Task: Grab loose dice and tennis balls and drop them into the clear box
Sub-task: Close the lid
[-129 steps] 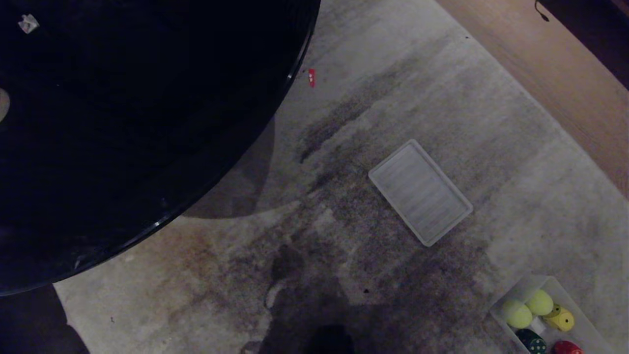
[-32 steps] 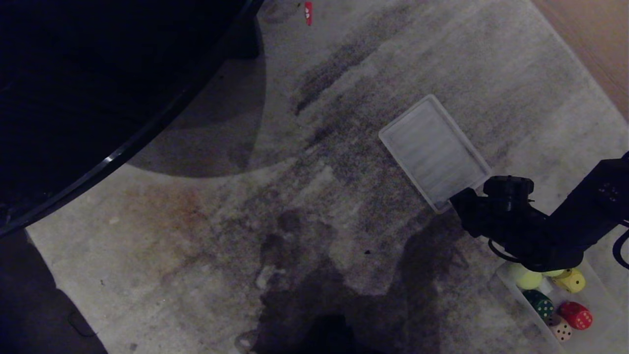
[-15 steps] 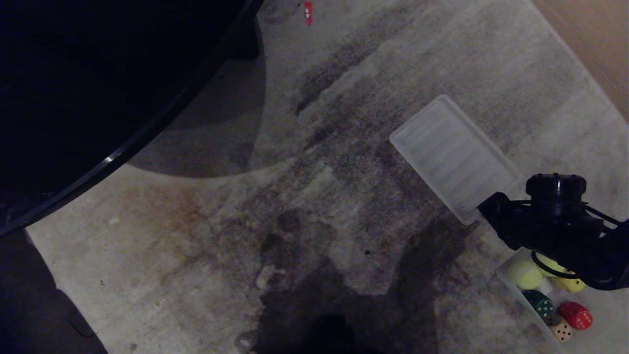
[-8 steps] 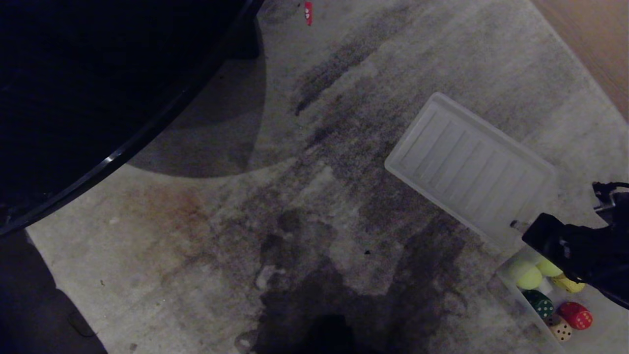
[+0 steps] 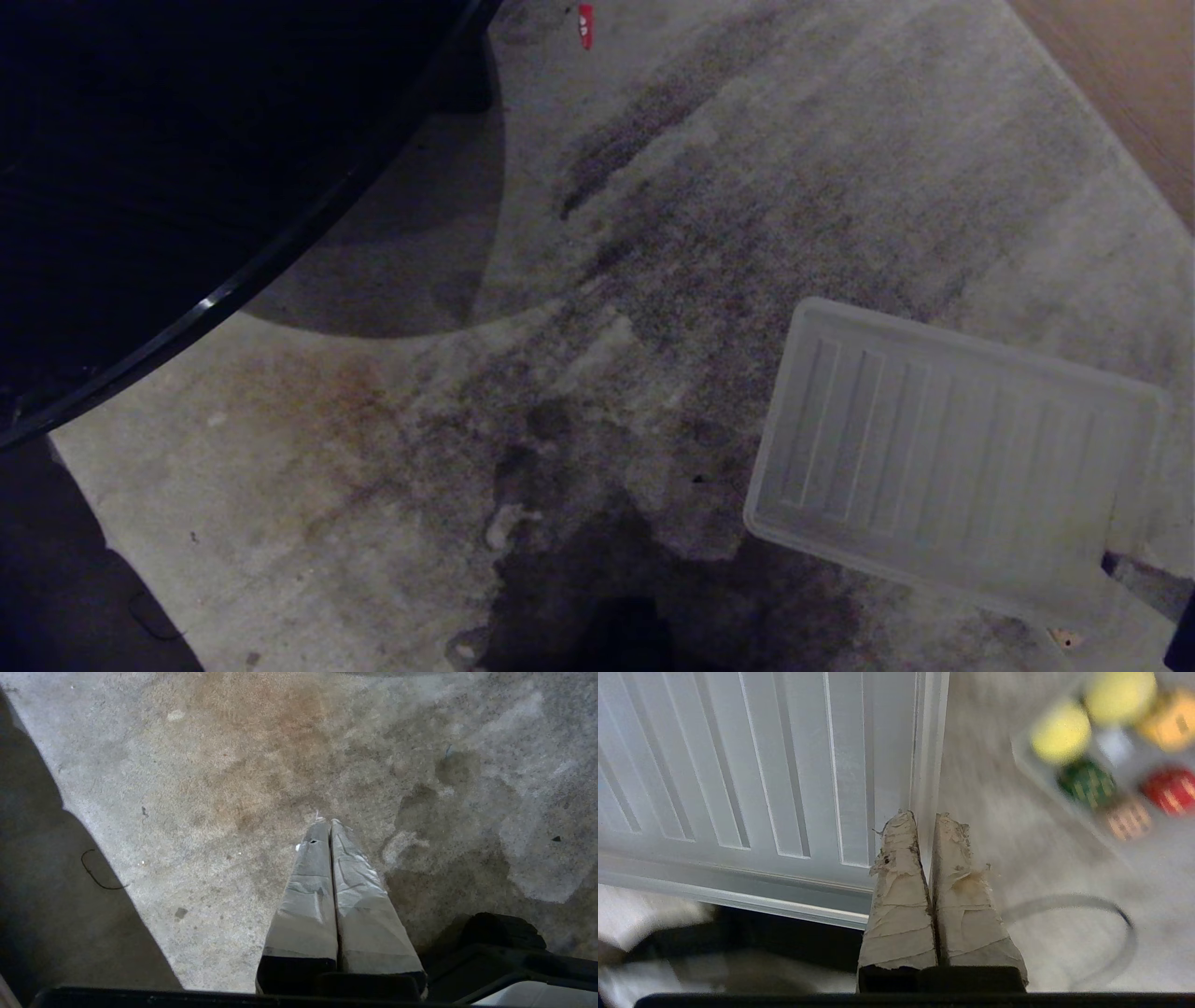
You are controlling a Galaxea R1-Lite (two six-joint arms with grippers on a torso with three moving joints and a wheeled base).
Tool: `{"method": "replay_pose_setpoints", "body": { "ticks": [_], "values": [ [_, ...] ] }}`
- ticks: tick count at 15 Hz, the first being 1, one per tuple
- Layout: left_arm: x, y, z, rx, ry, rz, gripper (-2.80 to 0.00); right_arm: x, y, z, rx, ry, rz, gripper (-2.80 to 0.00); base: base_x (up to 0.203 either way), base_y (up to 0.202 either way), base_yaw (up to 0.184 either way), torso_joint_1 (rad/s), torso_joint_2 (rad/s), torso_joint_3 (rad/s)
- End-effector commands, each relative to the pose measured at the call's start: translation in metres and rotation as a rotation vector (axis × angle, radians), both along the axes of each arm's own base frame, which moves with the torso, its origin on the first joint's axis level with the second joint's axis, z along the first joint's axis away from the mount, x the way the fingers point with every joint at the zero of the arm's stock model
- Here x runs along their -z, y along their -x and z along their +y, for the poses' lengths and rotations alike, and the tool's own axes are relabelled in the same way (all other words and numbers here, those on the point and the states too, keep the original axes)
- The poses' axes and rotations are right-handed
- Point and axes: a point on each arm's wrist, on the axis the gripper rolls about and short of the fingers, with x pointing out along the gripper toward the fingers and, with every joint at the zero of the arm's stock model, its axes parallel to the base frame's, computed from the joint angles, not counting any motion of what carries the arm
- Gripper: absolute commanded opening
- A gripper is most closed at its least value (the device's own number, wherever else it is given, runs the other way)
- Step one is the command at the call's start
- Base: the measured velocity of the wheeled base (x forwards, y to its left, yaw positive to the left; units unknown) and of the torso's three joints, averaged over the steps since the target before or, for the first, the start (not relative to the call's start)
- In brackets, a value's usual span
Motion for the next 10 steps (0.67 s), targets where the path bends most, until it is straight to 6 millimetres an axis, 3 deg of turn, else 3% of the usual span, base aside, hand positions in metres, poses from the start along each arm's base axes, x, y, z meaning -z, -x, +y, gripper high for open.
{"method": "replay_pose_setpoints", "body": {
  "ticks": [1, 5, 10],
  "values": [
    [0.0, 0.0, 0.0, -0.001, 0.001, 0.002, -2.8, 0.013, 0.045, -0.003, -0.002, 0.016, -0.027, -2.8, 0.0, 0.0, 0.0, 0.0, 0.0, 0.0],
    [0.0, 0.0, 0.0, -0.001, 0.001, 0.002, -2.8, 0.035, 0.069, -0.004, 0.0, 0.03, -0.026, -2.8, 0.0, 0.0, 0.0, 0.0, 0.0, 0.0],
    [0.0, 0.0, 0.0, -0.001, 0.001, 0.002, -2.8, 0.051, 0.08, -0.005, -0.037, 0.107, -0.091, -2.8, 0.0, 0.0, 0.0, 0.0, 0.0, 0.0]
  ]
}}
